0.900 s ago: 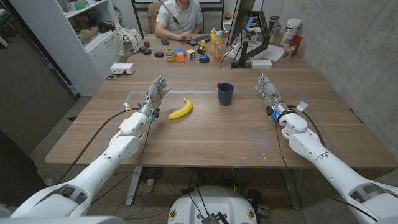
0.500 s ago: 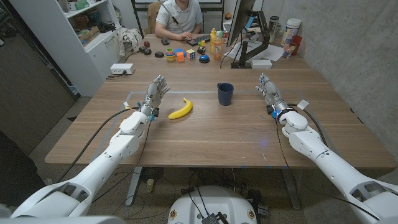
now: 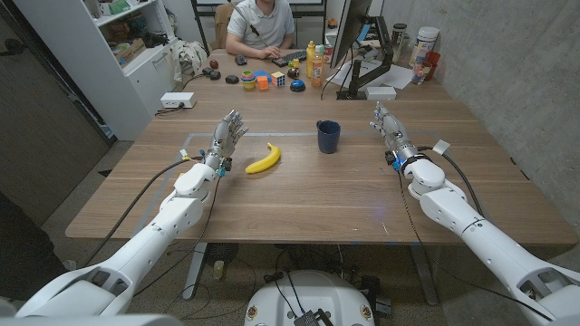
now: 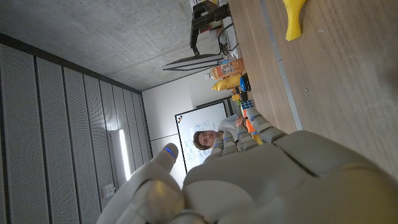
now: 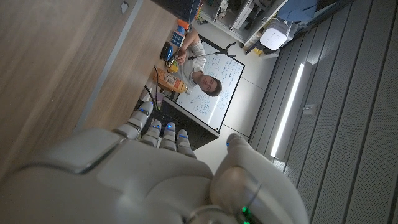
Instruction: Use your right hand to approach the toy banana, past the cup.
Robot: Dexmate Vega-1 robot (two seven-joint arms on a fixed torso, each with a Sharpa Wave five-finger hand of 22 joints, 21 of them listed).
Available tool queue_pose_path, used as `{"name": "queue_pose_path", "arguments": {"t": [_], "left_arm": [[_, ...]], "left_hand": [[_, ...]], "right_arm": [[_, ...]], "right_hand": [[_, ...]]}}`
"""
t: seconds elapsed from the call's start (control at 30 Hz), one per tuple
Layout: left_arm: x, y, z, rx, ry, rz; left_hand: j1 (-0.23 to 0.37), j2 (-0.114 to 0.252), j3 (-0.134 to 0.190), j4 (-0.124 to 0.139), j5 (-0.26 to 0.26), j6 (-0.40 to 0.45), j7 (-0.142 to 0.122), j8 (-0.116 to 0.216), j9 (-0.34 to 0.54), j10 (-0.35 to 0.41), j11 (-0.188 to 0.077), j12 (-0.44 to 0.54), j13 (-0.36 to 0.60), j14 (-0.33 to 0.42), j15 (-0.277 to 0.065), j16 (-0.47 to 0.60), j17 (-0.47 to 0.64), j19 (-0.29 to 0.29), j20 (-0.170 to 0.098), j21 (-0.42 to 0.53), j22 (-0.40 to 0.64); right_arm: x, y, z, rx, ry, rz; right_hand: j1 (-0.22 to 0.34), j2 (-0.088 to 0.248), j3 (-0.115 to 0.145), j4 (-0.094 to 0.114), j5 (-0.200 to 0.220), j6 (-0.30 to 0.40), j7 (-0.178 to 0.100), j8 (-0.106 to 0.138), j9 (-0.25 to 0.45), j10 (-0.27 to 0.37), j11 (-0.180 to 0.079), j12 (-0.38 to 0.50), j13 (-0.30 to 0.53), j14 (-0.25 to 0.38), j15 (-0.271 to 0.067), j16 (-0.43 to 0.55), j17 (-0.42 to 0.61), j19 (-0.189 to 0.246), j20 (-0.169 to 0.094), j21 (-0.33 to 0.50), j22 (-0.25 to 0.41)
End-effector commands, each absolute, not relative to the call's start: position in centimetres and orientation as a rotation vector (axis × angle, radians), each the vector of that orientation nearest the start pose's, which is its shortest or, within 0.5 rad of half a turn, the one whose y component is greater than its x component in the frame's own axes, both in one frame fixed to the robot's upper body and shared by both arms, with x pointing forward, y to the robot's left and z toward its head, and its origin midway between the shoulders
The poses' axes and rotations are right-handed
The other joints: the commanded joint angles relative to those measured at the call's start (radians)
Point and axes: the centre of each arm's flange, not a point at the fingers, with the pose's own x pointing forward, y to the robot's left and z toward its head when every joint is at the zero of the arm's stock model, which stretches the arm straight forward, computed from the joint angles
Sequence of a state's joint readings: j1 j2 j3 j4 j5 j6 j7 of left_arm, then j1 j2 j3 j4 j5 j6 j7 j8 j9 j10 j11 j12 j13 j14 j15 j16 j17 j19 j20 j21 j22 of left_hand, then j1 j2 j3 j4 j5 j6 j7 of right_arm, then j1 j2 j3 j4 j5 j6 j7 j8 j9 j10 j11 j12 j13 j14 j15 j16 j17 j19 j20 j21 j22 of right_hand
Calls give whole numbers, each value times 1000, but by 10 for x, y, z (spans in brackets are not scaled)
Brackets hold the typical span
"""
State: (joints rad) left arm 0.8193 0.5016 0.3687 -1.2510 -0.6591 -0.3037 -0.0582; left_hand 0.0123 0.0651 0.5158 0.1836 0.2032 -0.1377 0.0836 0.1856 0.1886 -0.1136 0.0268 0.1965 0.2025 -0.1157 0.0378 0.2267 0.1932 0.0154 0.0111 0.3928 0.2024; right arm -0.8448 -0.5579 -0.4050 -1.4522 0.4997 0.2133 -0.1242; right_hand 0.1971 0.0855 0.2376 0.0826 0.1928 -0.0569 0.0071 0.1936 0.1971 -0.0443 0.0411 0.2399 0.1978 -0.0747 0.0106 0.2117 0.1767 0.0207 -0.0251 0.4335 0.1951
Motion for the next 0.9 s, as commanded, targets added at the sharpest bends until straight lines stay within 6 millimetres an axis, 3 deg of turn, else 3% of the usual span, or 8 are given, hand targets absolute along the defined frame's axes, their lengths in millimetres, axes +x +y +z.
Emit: {"name": "queue_pose_path", "arguments": {"t": [0.03,0.47,0.73,0.9], "left_arm": [[657,299,-31,-51,-591,-213],[658,302,-32,-52,-589,-220],[662,303,-31,-48,-583,-230],[664,306,-30,-46,-583,-230]], "left_hand": [[1,105,5,-1,5,-7,-3,7,4,-8,-1,3,4,-9,1,6,2,-1,8,3,1],[1,105,5,-1,5,-7,-4,7,4,-8,-2,4,4,-9,1,6,2,-1,7,2,1],[1,105,4,-1,5,-7,-4,7,4,-8,-2,4,4,-9,2,6,2,-2,8,1,1],[0,105,4,-1,5,-7,-4,7,4,-8,-3,3,4,-9,2,6,2,-1,7,1,1]], "right_arm": [[613,-237,24,-237,-749,136],[584,-193,48,-414,-853,150],[581,-168,54,-521,-862,165],[579,-153,56,-590,-852,154]], "right_hand": [[9,-11,-4,-8,5,-1,-7,7,2,1,12,2,5,0,6,2,2,11,5,3,1],[18,-32,-12,-20,5,-2,-8,6,3,0,9,1,5,3,9,-1,2,19,11,2,-1],[25,-40,-15,-27,6,-5,-9,5,3,-2,8,0,6,1,10,-4,3,22,12,1,-2],[28,-58,-24,-34,6,-9,-11,3,3,-4,11,-1,6,-1,13,-7,3,31,32,1,-4]]}}
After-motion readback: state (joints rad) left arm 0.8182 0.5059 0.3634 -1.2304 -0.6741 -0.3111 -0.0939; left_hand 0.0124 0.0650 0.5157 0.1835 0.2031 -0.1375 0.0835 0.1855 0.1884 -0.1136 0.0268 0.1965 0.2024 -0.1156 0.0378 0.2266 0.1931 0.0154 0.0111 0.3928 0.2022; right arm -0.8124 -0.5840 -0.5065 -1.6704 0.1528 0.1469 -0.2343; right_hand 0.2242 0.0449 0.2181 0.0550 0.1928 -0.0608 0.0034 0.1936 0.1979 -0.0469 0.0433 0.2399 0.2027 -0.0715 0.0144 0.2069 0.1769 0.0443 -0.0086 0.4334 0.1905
